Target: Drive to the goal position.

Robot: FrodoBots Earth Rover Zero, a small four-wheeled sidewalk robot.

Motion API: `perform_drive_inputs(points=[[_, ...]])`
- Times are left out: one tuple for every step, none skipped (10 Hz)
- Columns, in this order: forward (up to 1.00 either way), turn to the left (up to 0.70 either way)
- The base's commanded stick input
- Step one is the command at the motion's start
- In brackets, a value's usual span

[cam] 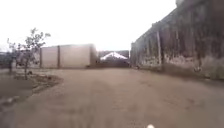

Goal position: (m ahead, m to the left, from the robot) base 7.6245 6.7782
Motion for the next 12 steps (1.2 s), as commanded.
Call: perform_drive_inputs(points=[[1.00,0.27],[1.00,0.25],[1.00,0.04],[1.00,0.00],[1.00,0.00],[1.00,0.00],[1.00,0.27],[1.00,0.27],[1.00,0.27],[1.00,0.27],[1.00,0.27],[1.00,0.27]])
